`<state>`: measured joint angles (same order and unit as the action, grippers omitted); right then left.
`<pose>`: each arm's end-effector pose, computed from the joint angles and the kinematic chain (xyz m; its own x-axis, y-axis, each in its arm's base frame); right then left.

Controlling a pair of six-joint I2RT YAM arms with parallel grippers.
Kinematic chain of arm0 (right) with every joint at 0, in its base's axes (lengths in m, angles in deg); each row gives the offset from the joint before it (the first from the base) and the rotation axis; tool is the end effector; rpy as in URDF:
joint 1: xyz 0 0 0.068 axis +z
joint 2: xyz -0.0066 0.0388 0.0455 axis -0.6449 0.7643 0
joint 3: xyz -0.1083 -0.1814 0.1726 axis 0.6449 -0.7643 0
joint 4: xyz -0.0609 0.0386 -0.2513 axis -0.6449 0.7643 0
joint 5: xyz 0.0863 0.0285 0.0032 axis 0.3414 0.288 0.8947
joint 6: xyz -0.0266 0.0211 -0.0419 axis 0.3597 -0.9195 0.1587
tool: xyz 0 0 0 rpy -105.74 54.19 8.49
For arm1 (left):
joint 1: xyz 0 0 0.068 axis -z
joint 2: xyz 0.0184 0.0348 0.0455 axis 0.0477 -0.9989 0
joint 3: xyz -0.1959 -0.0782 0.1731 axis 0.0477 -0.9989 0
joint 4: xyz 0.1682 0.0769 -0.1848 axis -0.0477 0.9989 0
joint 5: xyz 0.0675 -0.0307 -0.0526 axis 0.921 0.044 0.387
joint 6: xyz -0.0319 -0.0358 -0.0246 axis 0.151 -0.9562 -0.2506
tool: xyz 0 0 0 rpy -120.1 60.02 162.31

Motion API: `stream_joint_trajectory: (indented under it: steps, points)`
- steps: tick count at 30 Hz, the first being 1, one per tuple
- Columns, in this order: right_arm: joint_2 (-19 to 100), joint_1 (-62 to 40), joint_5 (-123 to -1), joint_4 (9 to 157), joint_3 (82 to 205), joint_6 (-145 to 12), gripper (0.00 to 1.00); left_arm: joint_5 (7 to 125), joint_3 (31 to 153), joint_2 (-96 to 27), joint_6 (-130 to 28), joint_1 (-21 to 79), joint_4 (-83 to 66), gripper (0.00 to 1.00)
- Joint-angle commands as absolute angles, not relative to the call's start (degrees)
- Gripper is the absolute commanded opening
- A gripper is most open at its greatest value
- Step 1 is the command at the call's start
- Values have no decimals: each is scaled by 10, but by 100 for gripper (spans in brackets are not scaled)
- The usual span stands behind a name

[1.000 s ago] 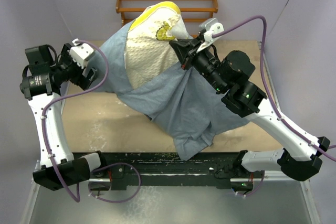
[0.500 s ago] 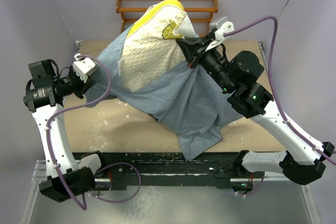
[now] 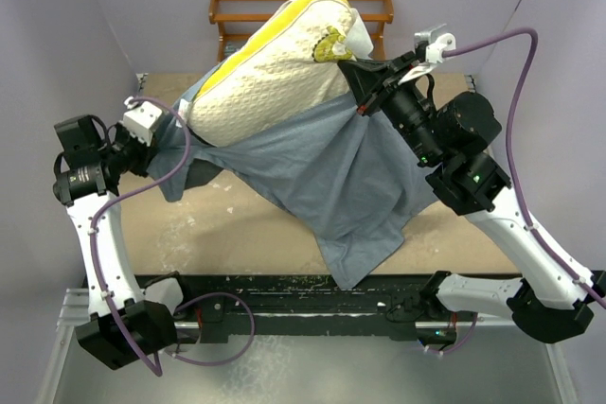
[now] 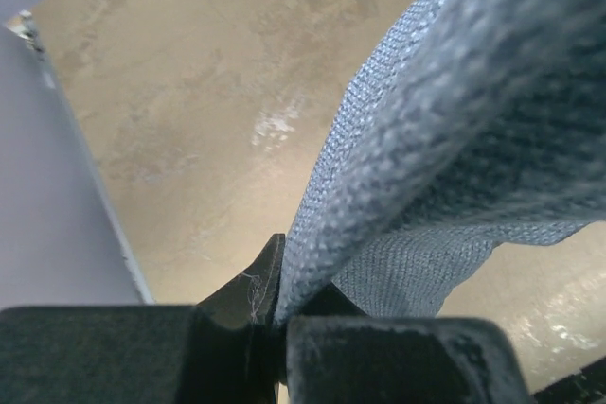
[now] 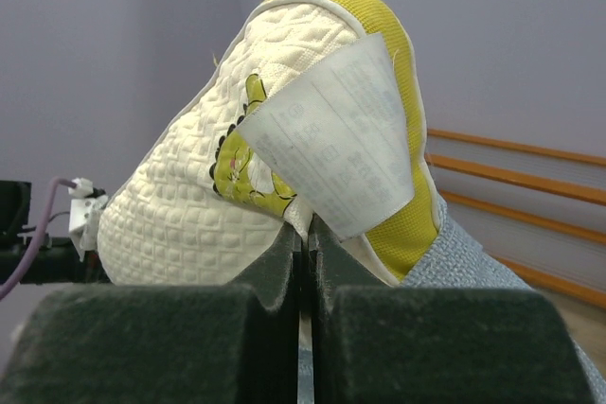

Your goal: Remove the pillowcase from the pillow

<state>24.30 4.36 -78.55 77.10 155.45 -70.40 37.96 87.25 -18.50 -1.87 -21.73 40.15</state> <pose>0.1533 0.1425 0.5525 0.2154 0.4666 -0.8578 -0.6394 0.7314 0.2372 0.1913 0.0639 0.3698 -0.3941 0.3666 -0.8428 0.4185 0.8880 0.1905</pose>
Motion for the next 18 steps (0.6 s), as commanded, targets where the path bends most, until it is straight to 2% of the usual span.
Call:
stream_joint_trajectory:
  steps: [1,7,9,11,15,18]
  points:
    - [194,21,-819,567,1580,-763,0,393,837,-188,-37,-234,416,0]
    - [193,0,-817,546,1578,-817,0,359,840,-204,-43,-233,435,0]
    - [194,-4,-821,541,1580,-827,0,349,842,-213,-35,-234,444,5]
    - [198,-6,-826,543,1586,-833,0,329,852,-216,-22,-233,461,19]
    - [213,-8,-820,547,1591,-843,0,267,896,-201,-14,-234,494,59]
    - [236,-8,-793,563,1600,-842,0,189,1041,-205,-3,-234,569,83]
